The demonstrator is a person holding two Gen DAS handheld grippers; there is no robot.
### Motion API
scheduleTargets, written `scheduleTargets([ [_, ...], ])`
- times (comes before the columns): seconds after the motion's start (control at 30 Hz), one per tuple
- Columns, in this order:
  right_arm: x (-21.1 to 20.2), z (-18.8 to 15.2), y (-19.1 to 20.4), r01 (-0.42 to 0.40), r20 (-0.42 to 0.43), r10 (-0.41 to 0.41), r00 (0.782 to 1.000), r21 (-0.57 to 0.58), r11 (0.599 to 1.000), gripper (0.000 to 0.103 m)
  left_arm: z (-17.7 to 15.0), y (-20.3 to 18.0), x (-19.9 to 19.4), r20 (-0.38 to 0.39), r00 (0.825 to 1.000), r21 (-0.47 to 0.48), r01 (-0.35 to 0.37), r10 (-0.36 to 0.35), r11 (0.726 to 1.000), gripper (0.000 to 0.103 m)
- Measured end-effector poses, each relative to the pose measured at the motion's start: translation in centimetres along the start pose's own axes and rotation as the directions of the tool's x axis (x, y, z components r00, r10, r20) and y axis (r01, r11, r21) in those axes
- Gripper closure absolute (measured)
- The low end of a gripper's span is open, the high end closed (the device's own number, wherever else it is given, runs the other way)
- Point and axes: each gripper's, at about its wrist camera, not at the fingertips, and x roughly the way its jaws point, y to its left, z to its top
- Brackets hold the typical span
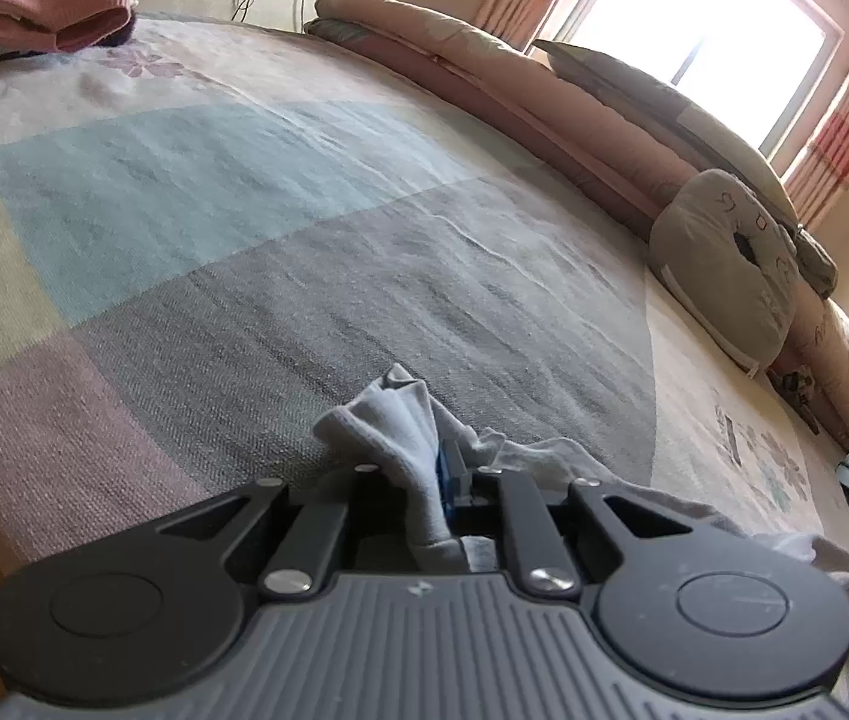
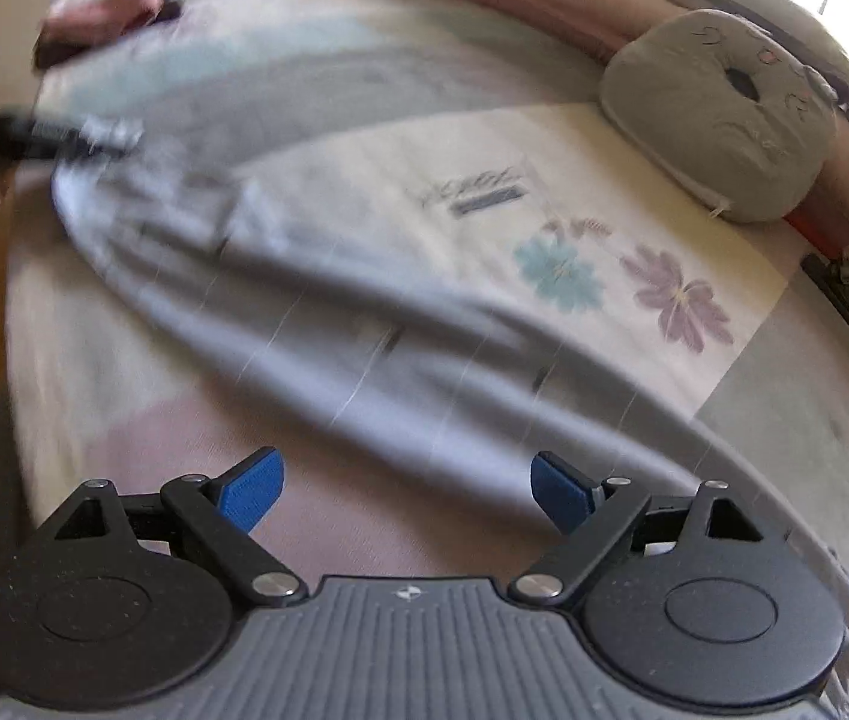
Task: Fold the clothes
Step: 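Pull the held cuff away from the waistband with the left tool, stretching the leg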
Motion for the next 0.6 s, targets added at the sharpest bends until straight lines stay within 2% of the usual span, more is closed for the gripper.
scheduleTargets([
  [0.13, -0.7, -1.1, 0.6, -0.045, 0.004, 0.045, 0.999, -0.022, 0.999, 0.011, 0.3, -0.1, 0.1, -0.012, 1.0, 0.007, -0.006, 0.006, 1.0, 0.091],
  [0.2, -1.2, -1.3, -1.0, -0.089, 0.03, 0.088, 0.996, 0.043, 0.995, 0.011, 0.4, -0.2, 0.1, -0.018, 1.0, 0.01, -0.01, 0.01, 1.0, 0.091],
  [0.3, -2.0, -2.2, -4.3, -0.145, 0.072, 0.131, 0.989, 0.251, 0.957, 0.011, 0.6, -0.3, 0.1, -0.027, 0.999, 0.014, -0.016, 0.016, 1.0, 0.091],
  [0.4, -3.3, -4.0, -6.7, -0.17, 0.135, 0.123, 0.983, 0.434, 0.885, 0.01, 0.8, -0.4, 0.2, -0.037, 0.999, 0.018, -0.022, 0.022, 1.0, 0.091],
  [0.5, -5.0, -6.0, -6.4, -0.163, 0.169, 0.089, 0.982, 0.5, 0.85, 0.01, 1.2, -0.7, 0.2, -0.047, 0.999, 0.029, -0.025, 0.026, 0.999, 0.095],
  [0.6, -6.6, -7.6, -5.3, -0.149, 0.183, 0.061, 0.981, 0.515, 0.844, 0.01, 2.0, -1.7, -0.1, -0.064, 0.998, 0.071, -0.019, 0.023, 0.997, 0.097],
])
